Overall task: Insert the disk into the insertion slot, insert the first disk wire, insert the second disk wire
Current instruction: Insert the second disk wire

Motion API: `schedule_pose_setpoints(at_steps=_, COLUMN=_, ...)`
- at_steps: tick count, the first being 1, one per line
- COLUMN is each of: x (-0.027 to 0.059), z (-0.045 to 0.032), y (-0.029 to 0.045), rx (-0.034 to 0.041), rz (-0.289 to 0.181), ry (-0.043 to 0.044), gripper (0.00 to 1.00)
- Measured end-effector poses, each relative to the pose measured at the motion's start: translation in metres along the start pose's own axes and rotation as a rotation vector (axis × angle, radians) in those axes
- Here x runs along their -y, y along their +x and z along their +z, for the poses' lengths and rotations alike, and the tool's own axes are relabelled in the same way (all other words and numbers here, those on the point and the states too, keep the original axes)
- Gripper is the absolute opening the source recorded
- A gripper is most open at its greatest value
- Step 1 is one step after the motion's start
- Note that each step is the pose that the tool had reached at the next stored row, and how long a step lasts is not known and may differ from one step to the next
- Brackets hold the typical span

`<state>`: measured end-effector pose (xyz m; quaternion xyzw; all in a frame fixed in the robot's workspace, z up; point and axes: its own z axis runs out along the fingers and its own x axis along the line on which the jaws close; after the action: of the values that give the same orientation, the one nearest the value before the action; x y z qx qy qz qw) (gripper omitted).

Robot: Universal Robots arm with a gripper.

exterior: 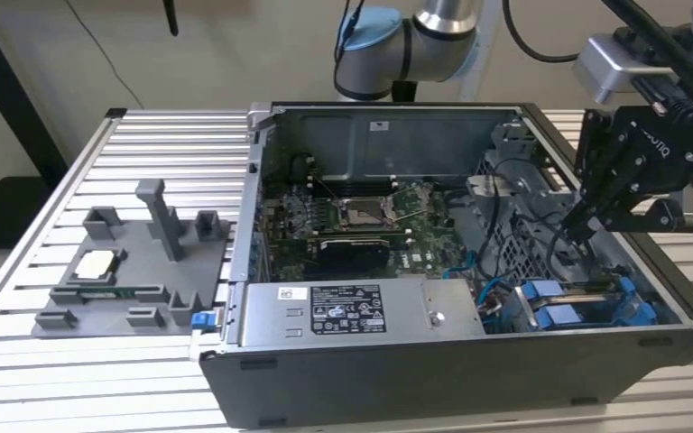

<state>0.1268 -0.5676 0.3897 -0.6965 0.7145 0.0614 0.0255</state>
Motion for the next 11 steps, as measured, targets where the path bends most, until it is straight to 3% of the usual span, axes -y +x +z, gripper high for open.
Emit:
schedule_pose_setpoints(at_steps=3, x=0.0001, z=0.0016, y=0.0001, rx=-0.0079, rz=0.000, ry=0.0002, gripper=0.16)
schedule_pose_setpoints(at_steps=5, x=0.0002, z=0.0031, y=0.0004, rx=-0.0182, rz=0.001, ry=0.0005, gripper=0.16)
schedule_pose_setpoints(at_steps=11, x=0.0003, z=0.0067, y=0.0008, rx=-0.0690, rz=0.003, ry=0.0020, gripper=0.16)
